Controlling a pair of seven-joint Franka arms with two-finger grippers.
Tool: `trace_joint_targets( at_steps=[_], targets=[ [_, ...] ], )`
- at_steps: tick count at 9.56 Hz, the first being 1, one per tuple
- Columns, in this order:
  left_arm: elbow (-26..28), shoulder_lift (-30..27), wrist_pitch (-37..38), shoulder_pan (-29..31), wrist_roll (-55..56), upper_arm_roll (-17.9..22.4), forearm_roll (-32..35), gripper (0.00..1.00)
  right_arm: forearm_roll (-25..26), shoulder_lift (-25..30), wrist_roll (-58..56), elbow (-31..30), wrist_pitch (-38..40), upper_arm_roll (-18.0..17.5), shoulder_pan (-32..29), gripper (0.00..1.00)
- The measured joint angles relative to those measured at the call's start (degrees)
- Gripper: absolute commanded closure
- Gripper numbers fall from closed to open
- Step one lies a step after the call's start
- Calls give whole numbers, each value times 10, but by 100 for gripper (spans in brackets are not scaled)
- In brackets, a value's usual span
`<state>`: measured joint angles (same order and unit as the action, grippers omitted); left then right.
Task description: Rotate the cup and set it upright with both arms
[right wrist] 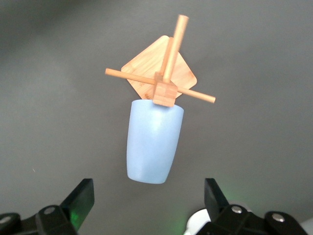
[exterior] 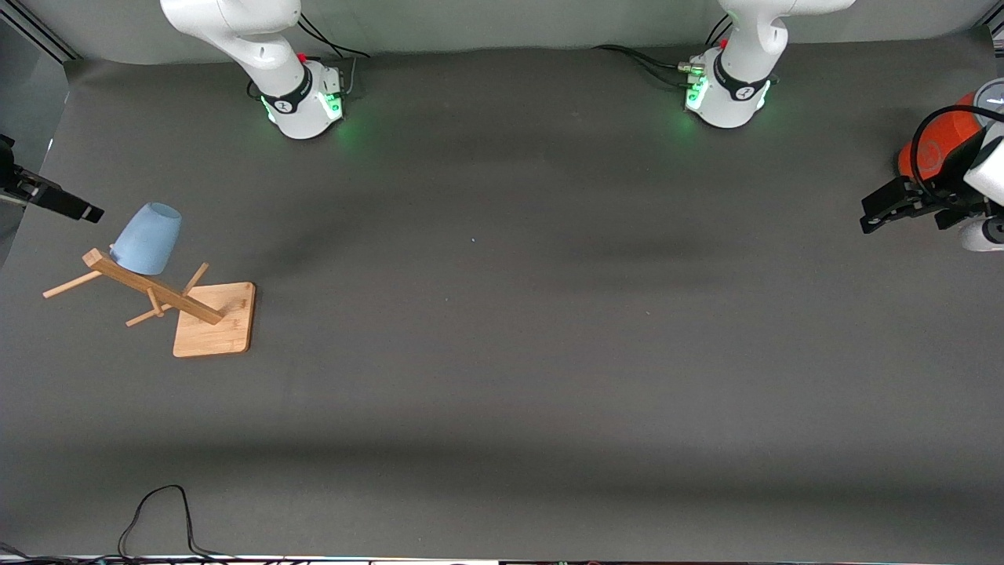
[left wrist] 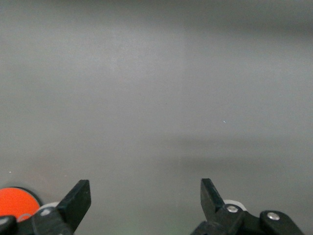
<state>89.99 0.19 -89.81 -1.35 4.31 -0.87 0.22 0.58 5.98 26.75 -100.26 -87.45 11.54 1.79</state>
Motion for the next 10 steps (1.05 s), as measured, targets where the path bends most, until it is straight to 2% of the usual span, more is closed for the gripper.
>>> trace_joint_targets(
  at_steps=[3, 10],
  targets=[
    [0, 0, 0, 0, 0, 0, 0, 0, -2, 0, 83, -20, -14, 0, 4, 0],
    [0, 0, 0, 0, 0, 0, 0, 0, -13, 4, 90, -183, -194, 17, 4, 0]
  ],
)
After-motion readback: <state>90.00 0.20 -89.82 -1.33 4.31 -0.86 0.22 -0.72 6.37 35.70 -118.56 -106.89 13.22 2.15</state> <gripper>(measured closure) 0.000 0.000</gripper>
